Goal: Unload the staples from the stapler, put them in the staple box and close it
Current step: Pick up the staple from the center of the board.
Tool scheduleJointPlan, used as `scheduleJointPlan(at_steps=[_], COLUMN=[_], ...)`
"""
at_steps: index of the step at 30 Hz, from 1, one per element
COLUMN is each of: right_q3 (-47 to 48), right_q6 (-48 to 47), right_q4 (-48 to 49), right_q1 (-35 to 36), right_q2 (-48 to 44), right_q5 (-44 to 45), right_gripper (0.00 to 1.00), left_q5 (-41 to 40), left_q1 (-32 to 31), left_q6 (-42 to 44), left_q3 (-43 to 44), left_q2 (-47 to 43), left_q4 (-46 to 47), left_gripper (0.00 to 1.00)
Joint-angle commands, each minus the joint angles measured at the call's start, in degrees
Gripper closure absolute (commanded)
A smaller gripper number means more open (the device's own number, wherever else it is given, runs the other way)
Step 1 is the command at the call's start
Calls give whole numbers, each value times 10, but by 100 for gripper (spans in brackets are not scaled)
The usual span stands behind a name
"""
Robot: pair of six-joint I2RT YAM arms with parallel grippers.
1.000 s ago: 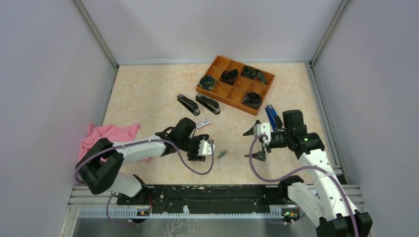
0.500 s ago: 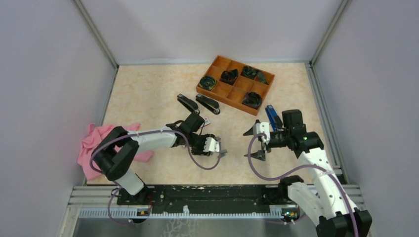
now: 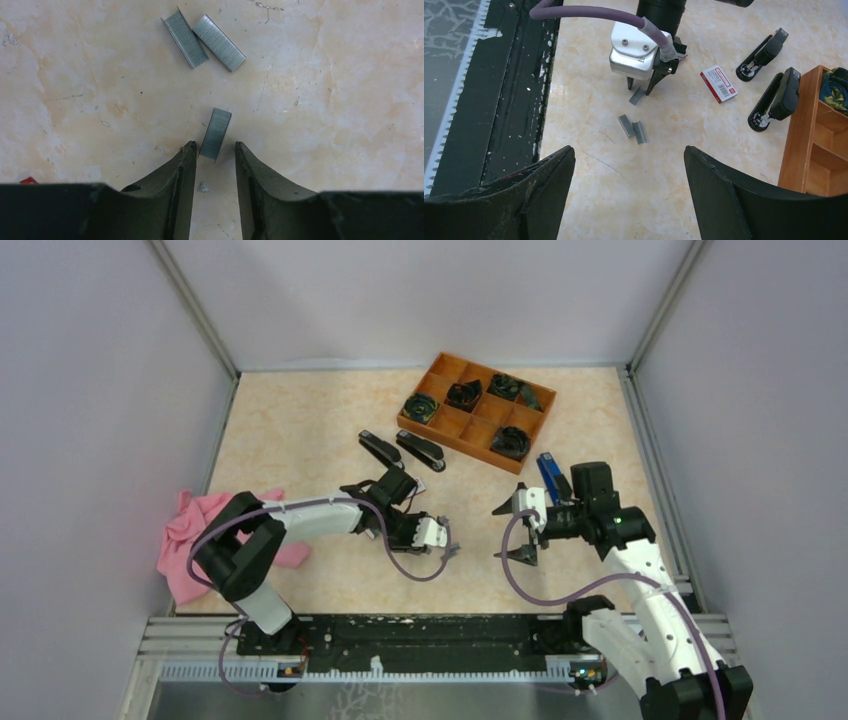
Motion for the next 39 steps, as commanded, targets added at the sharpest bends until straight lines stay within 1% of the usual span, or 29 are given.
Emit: scheduleJointPlan(at_steps=[1, 4, 7, 12, 15, 19, 22, 35, 39], right_q3=[19, 20, 21, 20, 20, 19, 19, 19, 19], right_q6=[-12, -13, -13, -13, -12, -12, -12, -12, -12], right_q4=[-1, -3, -4, -4, -3, -2, -2, -3, -3], right_q1=[5, 4, 5, 5, 4, 4, 5, 5, 5], right_q2=[1, 1, 0, 1, 1, 2, 2, 3, 3], right_q5=[-18, -19, -20, -23, -23, -22, -23, -24, -24], right_gripper=[20, 20, 20, 20, 20, 20, 20, 20, 20], left_q5=[8, 6, 6, 9, 3, -10, -14, -16, -6], left_q1=[2, 2, 2, 0, -4, -10, -11, -10, -10], left_q6=[-1, -13, -24, -45, -63, -79, -81, -94, -128], left_q3=[7, 6, -1, -5, -2, -5, -9, 1, 6], left_q2=[17, 21, 22, 23, 24, 27, 28, 34, 21], left_q4=[-34, -31, -28, -23, -21, -20, -20, -40, -21], left_gripper=[60, 65, 68, 70, 68, 61, 60, 78, 79])
